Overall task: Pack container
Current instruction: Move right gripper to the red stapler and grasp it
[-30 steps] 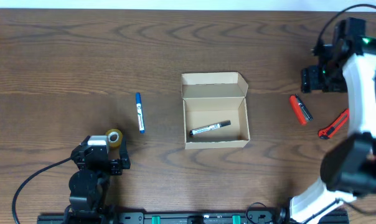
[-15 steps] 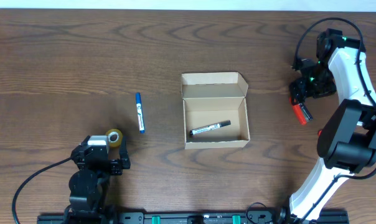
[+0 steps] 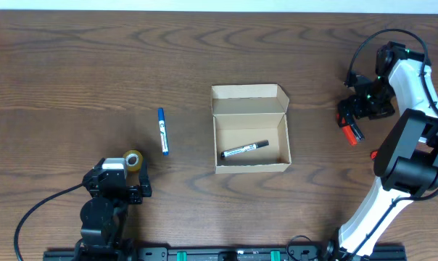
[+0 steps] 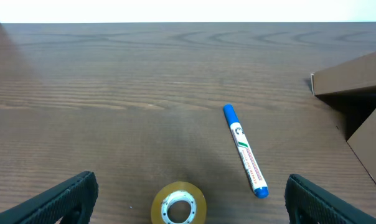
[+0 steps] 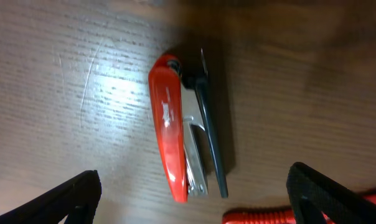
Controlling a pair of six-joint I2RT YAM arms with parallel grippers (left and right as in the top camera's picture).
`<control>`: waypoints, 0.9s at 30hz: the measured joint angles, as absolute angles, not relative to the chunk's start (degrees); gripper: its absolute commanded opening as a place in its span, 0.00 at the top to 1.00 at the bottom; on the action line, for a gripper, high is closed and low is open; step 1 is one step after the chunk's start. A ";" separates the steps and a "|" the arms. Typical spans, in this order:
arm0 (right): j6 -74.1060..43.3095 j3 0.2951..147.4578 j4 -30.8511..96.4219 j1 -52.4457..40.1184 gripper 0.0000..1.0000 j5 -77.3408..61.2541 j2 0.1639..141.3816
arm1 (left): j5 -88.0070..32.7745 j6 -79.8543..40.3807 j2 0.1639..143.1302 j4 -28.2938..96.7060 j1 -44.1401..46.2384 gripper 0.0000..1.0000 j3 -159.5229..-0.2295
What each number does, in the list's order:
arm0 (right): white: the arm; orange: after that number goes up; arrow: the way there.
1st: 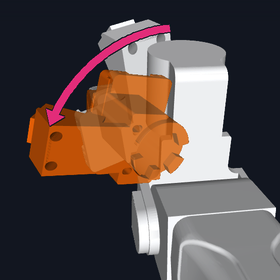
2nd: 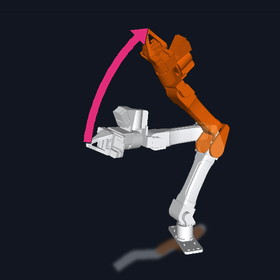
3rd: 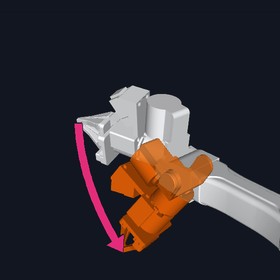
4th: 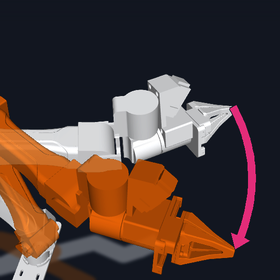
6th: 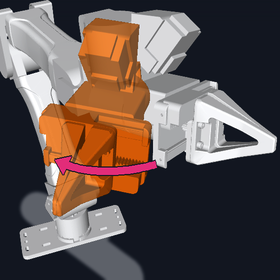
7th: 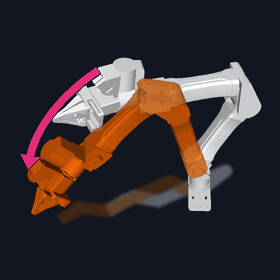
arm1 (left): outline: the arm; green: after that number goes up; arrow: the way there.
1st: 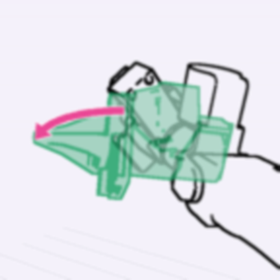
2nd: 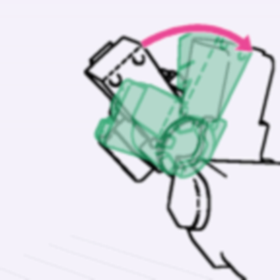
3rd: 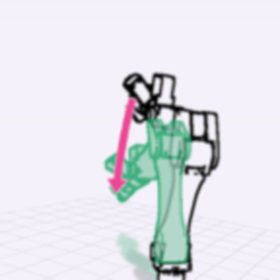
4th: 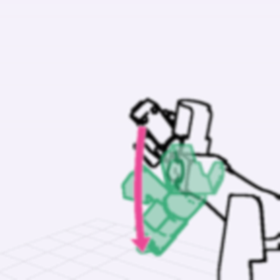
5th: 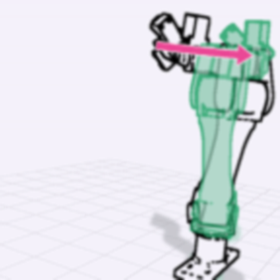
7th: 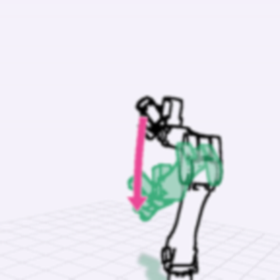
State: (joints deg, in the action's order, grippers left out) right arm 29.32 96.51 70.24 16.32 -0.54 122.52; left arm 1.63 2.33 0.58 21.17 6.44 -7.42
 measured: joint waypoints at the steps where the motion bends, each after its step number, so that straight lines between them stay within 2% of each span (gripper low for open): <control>1: 29.32 96.07 69.78 16.32 0.10 -0.69 122.52 | 1.76 2.33 0.58 21.17 6.44 0.05 -7.42; 11: 29.32 87.05 64.12 16.32 0.11 -1.80 122.52 | 2.22 2.31 0.58 21.17 6.44 0.05 -7.42; 21: 29.74 85.65 61.43 16.34 0.17 -2.79 121.69 | 2.39 2.33 0.58 21.17 6.44 0.05 -7.42; 27: 33.98 85.65 60.29 16.32 0.15 -7.75 121.43 | 2.39 2.33 0.58 21.17 6.44 0.05 -7.42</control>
State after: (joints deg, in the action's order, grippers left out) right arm 33.98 85.65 60.29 16.32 -7.75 121.43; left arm 2.39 2.33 0.58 21.17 6.44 -7.42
